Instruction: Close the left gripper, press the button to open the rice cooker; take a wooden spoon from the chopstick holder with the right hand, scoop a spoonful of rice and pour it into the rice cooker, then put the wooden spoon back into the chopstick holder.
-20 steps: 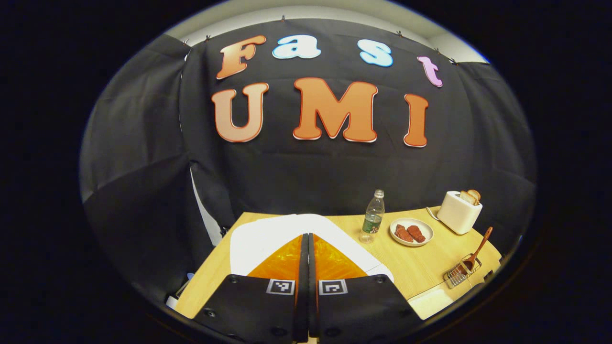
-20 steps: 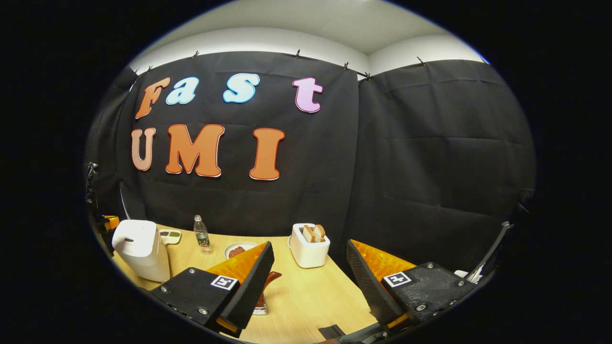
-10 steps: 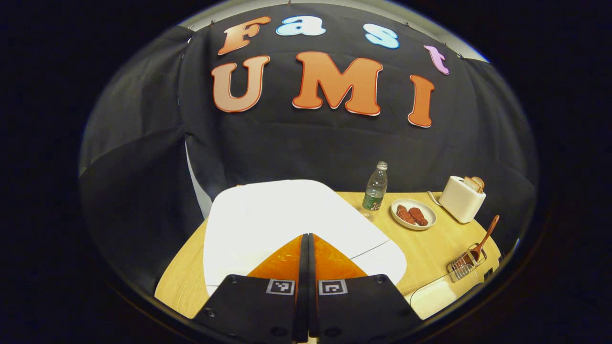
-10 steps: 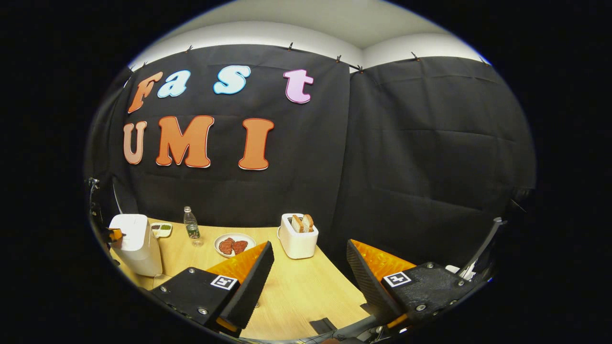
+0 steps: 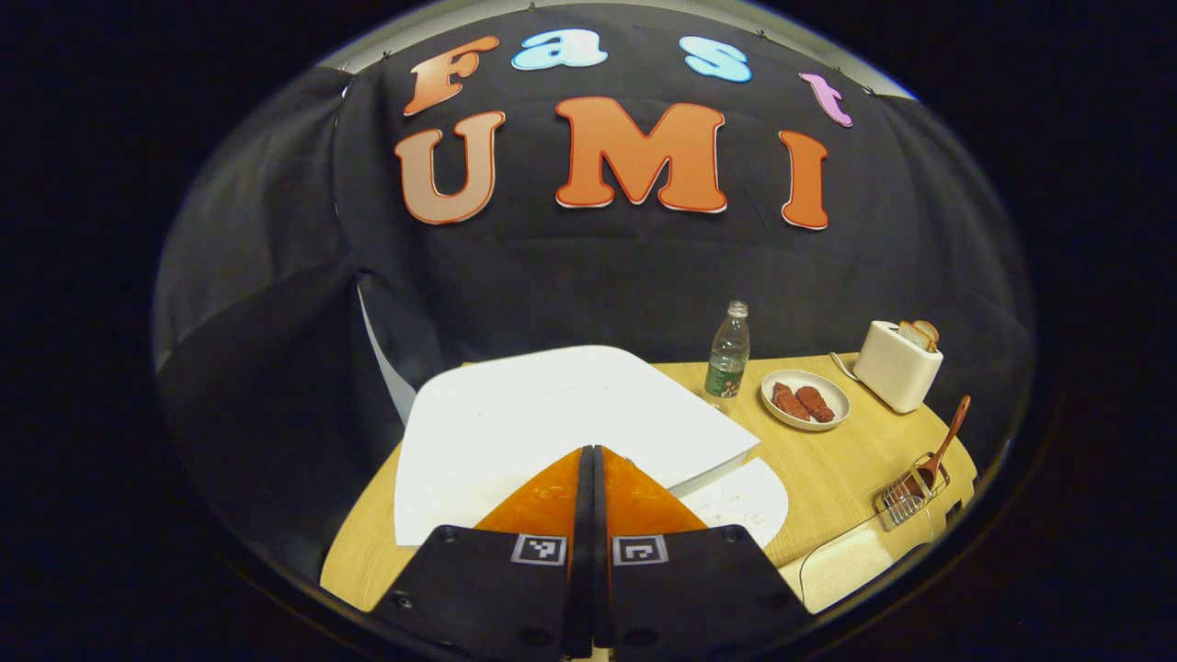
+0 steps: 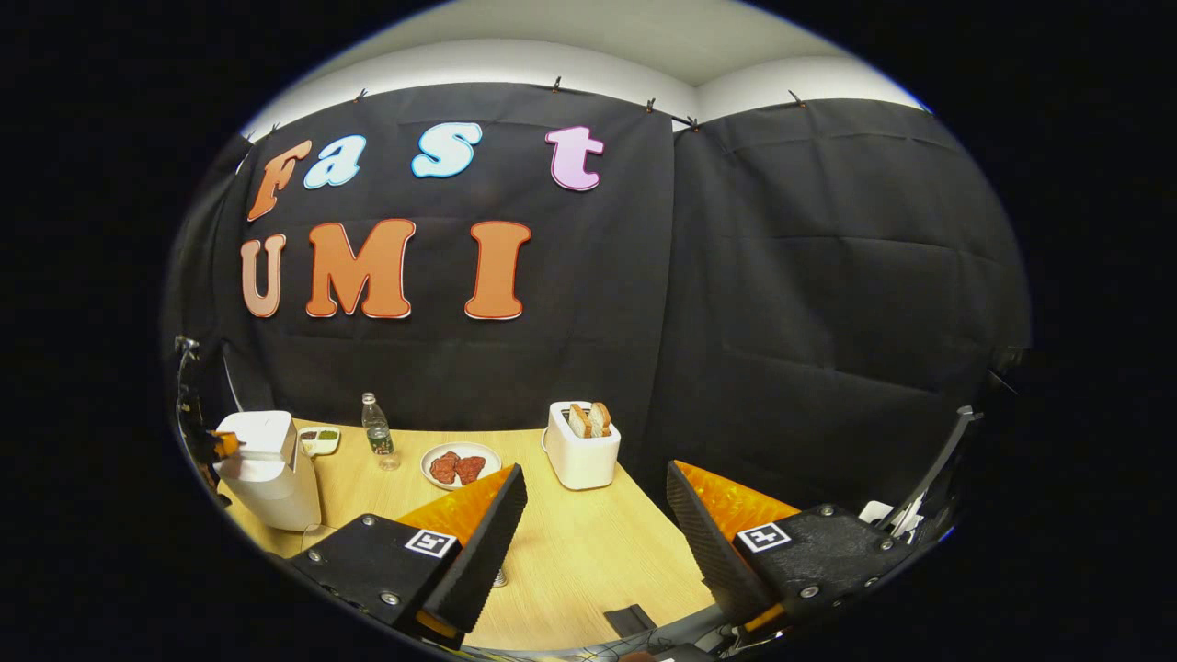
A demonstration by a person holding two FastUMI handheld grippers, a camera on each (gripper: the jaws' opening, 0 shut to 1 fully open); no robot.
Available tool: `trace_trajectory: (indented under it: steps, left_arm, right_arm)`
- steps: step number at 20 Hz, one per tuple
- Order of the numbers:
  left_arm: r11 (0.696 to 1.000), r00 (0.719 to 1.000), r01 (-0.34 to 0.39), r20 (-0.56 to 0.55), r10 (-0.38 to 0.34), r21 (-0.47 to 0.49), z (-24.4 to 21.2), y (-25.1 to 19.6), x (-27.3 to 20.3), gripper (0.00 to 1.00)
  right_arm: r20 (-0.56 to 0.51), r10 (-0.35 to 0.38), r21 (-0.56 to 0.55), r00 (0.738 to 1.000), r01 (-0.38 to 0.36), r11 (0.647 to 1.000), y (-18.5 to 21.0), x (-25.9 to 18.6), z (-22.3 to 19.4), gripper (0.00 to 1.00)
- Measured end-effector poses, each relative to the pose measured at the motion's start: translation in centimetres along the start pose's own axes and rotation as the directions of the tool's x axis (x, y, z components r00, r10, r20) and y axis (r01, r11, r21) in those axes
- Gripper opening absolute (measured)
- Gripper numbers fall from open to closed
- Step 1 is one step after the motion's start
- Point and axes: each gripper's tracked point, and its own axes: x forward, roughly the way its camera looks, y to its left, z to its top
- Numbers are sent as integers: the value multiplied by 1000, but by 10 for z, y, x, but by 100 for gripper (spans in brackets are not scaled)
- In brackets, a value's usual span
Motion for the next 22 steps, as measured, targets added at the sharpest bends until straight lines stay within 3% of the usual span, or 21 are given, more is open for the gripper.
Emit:
trace_trajectory:
  steps: [2, 4, 7, 15, 16, 18, 19, 20, 22]
  left_arm:
    - [997, 991, -73, 113, 72, 7, 59, 19, -28, 5]
    - [998, 980, -43, 190, 51, -45, 105, 17, -53, 5]
    - [995, 965, -50, 251, 71, -91, 137, 31, -85, 5]
    - [982, 953, -110, 263, 149, -156, 151, 72, -129, 5]
    - [979, 950, -132, 263, 170, -158, 150, 78, -133, 5]
    - [972, 945, -172, 254, 208, -159, 149, 89, -143, 5]
    - [972, 943, -176, 257, 213, -158, 150, 91, -150, 8]
    - [970, 938, -184, 265, 222, -161, 153, 94, -153, 23]
    - [967, 932, -198, 275, 236, -159, 156, 98, -165, 27]
  right_arm:
    - [24, -6, 5, 1000, 6, 1000, -2, 1, 6, 95]
    - [35, 14, 17, 999, -15, 1000, 4, 3, 7, 95]
    - [36, 59, 37, 998, -61, 997, 15, 8, 3, 95]
    - [15, 171, 56, 985, -172, 984, 51, 32, -16, 95]
    - [3, 182, 65, 983, -182, 981, 55, 37, -21, 100]
    - [-14, 206, 86, 978, -204, 975, 62, 44, -29, 95]
    - [-22, 216, 96, 976, -213, 972, 65, 50, -34, 95]
    - [-34, 223, 108, 974, -219, 970, 68, 56, -39, 95]
    - [-74, 250, 140, 965, -239, 961, 75, 67, -54, 95]
